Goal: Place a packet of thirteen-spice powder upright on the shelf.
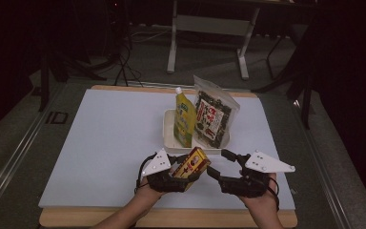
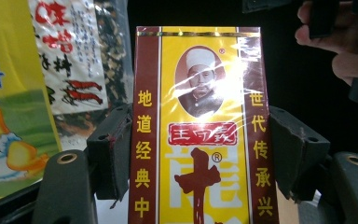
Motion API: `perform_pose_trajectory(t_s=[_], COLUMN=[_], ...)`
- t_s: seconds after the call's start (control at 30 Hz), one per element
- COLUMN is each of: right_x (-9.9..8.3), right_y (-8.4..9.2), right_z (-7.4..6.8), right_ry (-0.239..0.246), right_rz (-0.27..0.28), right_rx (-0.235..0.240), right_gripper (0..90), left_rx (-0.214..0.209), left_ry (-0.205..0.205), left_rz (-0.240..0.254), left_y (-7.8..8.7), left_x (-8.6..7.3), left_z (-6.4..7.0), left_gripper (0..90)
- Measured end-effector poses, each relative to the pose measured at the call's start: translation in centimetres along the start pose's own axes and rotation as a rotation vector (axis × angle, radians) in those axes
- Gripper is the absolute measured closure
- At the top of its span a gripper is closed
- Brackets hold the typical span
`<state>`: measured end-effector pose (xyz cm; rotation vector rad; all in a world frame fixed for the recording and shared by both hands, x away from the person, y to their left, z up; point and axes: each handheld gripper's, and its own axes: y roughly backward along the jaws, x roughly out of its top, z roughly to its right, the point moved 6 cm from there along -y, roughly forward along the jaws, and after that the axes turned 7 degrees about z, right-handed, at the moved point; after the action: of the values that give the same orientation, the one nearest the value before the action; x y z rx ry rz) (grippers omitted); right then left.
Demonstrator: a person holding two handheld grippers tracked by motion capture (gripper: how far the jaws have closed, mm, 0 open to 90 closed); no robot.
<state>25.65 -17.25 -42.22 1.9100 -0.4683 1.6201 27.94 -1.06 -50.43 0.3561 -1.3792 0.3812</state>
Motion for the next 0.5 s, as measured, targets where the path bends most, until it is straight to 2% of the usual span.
perform_pose_trajectory(t_s=[0.07,0.13,0.17,0.23,0.3,0.43,0.5], right_x=[0.0,0.1,0.0,0.0,0.0,-0.4,-0.7], right_y=[-0.1,-0.4,-0.5,-0.9,-1.4,-2.4,-2.8], right_z=[-0.1,-0.2,-0.3,-0.3,-0.4,-0.4,-0.4], right_ry=[0.003,0.002,-0.008,-0.009,-0.025,-0.051,-0.101], right_rz=[0.001,-0.005,-0.015,-0.013,-0.013,-0.017,-0.022], right_rx=[0.002,-0.001,0.011,-0.012,-0.026,-0.046,-0.052], right_gripper=[29.3,36.2,36.6,33.6,28.0,30.9,33.3], left_rx=[0.009,0.016,0.017,0.028,0.038,0.065,0.072], left_ry=[-0.001,-0.003,0.003,-0.010,-0.023,-0.054,-0.057], left_rz=[0.013,0.025,0.035,0.051,0.060,0.094,0.114], left_y=[0.0,0.1,0.1,0.1,0.1,0.1,0.0], left_x=[0.1,0.2,0.3,0.3,0.3,0.2,0.4], left_z=[0.0,-0.1,-0.1,-0.1,0.0,0.1,0.2], left_gripper=[31.6,31.6,31.6,31.6,31.6,31.5,31.5])
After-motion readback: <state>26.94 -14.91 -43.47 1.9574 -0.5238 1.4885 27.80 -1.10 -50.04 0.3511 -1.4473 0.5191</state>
